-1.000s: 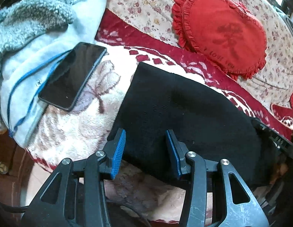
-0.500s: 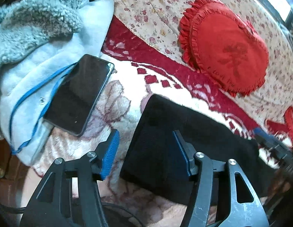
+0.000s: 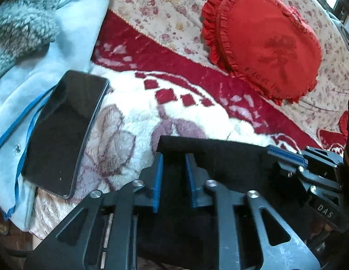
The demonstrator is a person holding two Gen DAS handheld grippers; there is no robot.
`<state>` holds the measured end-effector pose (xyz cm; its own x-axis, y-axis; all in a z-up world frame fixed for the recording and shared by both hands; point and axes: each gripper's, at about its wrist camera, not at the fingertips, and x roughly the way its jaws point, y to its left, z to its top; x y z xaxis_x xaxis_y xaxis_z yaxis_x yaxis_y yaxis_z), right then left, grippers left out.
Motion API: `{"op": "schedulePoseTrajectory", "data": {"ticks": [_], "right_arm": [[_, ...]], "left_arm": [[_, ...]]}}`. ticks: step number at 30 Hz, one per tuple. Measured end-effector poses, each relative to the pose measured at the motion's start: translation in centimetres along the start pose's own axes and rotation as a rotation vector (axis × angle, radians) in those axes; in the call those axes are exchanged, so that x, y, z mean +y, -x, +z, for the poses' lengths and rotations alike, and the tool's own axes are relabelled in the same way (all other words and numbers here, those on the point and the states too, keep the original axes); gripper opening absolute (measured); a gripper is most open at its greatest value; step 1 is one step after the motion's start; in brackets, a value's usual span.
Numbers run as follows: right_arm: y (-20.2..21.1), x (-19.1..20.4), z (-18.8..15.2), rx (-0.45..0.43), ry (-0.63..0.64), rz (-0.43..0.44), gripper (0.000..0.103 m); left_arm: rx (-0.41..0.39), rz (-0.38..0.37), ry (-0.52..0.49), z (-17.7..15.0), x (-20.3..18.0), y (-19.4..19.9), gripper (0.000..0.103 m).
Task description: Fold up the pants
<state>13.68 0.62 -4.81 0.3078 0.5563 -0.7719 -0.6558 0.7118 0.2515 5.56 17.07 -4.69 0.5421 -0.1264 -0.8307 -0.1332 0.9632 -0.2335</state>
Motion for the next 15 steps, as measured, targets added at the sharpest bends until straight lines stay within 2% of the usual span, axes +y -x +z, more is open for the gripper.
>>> {"op": "schedulePoseTrajectory", "data": {"ticks": [3, 6, 8, 10, 11, 12, 15], "right_arm": [[0.3, 0.0, 1.2, -0.04, -0.013, -0.01, 0.001], [-0.4, -0.3, 1.8, -0.031, -0.036, -0.02, 0.001], [0.2, 0.2, 1.8, -0.07, -0.03, 0.009, 0.003], [1.0, 0.9, 1.7, -0.09, -0.007, -0.002, 0.016], [1.2, 1.0, 1.6, -0.082, -0.003, -0.005, 0.039], [1.3, 1.0, 1.4, -0.07, -0.009, 0.002, 0.045], [1.6, 1.4, 0.4, -0.052, -0.028, 0.025, 0.045]], "left_arm": [[-0.041, 0.015, -0.013, 0.4, 0.0, 0.7, 0.016], [-0.016, 0.003, 0.007, 0.3, 1.0, 0.8, 0.016], [-0.001, -0.032, 0.056, -0.1, 2.3, 1.2, 0.016], [0.016, -0.075, 0.124, -0.7, 3.7, 1.8, 0.025], [0.018, -0.091, 0.146, -0.9, 4.1, 2.1, 0.033], [0.014, -0.104, 0.171, -1.3, 4.6, 2.5, 0.04], [0.003, -0.112, 0.198, -2.5, 4.8, 3.7, 0.046]]}}
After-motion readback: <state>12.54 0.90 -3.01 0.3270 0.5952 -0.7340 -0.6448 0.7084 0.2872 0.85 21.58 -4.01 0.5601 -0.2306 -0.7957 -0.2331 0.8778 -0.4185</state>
